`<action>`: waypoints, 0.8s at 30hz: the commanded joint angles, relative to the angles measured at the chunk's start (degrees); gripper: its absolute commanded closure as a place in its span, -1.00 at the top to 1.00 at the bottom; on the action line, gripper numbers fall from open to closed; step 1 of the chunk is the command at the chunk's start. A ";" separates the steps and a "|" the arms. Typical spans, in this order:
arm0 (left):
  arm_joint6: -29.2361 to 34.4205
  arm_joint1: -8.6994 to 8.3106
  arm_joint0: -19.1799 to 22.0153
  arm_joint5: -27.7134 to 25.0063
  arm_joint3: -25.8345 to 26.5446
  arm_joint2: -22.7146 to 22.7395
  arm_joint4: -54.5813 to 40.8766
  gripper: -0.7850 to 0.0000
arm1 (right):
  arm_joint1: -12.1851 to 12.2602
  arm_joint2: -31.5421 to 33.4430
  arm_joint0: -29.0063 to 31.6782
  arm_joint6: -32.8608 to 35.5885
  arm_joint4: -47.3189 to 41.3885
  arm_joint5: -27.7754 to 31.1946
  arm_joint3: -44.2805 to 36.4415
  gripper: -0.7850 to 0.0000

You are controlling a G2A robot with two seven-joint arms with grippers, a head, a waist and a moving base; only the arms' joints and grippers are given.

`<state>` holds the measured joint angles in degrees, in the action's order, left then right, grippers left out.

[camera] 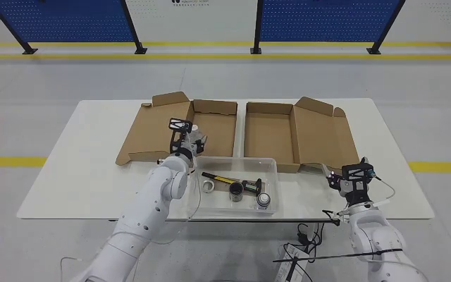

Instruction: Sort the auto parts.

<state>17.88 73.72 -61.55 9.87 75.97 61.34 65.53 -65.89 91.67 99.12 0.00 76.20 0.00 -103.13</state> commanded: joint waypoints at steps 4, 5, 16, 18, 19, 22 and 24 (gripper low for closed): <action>0.52 0.04 -0.45 -0.09 0.65 0.66 0.46 1.00 | 0.00 0.00 0.00 0.00 0.00 0.00 0.00 1.00; 0.58 0.04 -0.52 -0.11 0.86 0.79 0.68 1.00 | 0.00 0.00 0.00 0.00 0.00 0.00 0.00 1.00; 1.86 -0.40 -2.67 -0.51 9.01 3.40 4.43 1.00 | 0.00 0.00 0.00 0.00 0.00 0.00 0.00 1.00; 2.90 -0.54 -3.30 -0.99 11.88 4.22 4.37 1.00 | 0.00 0.00 0.00 0.00 0.00 0.00 0.00 1.00; 3.64 -0.61 -3.60 -1.33 13.47 4.72 4.09 1.00 | 0.00 0.00 0.00 0.00 0.00 0.00 0.00 1.00; 6.46 -0.89 -4.64 -3.08 18.81 6.35 3.03 1.00 | 0.00 0.00 0.00 0.00 0.00 0.00 0.00 1.00; 10.29 -0.86 -5.75 -4.17 22.37 7.70 -3.12 1.00 | 0.00 0.00 0.00 0.00 0.00 0.00 0.00 1.00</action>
<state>25.90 72.82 -66.77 6.17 96.42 68.37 67.00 -65.89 91.67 99.12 0.00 76.20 0.00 -103.13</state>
